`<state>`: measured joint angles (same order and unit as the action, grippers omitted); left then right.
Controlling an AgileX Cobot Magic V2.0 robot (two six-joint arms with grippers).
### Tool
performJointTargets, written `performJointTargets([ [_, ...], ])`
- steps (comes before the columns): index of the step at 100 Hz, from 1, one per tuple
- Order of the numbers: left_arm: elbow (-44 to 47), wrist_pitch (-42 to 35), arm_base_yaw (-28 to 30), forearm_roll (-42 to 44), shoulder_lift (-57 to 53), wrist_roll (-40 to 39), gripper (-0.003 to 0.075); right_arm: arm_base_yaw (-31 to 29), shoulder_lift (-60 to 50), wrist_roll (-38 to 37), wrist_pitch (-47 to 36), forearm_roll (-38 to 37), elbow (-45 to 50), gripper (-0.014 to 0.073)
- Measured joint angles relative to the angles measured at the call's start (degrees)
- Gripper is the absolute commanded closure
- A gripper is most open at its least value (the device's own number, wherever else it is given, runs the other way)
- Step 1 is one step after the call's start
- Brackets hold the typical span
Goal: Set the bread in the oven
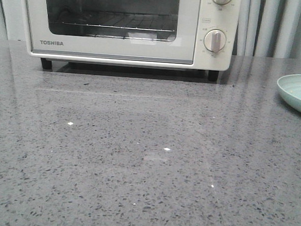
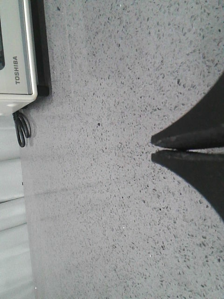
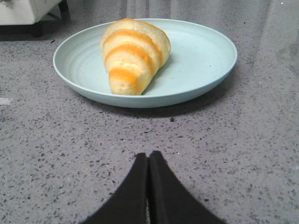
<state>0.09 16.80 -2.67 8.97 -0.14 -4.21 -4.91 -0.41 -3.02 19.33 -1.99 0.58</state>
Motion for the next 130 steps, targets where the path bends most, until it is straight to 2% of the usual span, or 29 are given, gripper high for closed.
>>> performJointTargets([
  [73,0.00,-1.22,0.00,0.00,0.00,0.00,0.0741,0.00,0.00,0.00,0.00,0.00,0.00,0.0664],
  [101,0.00,-10.78,0.00,-7.07,0.00,0.00,0.0741,0.00,0.00,0.00,-1.84,3.18,0.00,0.0664],
  [113,0.00,-15.12,0.00,-8.97,0.00,0.00,0.0741,0.00,0.00,0.00,-6.18,3.25,0.00,0.0664],
  [130,0.00,-20.03,0.00,-9.71,0.00,0.00,0.0741,0.00,0.00,0.00,-22.93,3.25,0.00,0.0664],
])
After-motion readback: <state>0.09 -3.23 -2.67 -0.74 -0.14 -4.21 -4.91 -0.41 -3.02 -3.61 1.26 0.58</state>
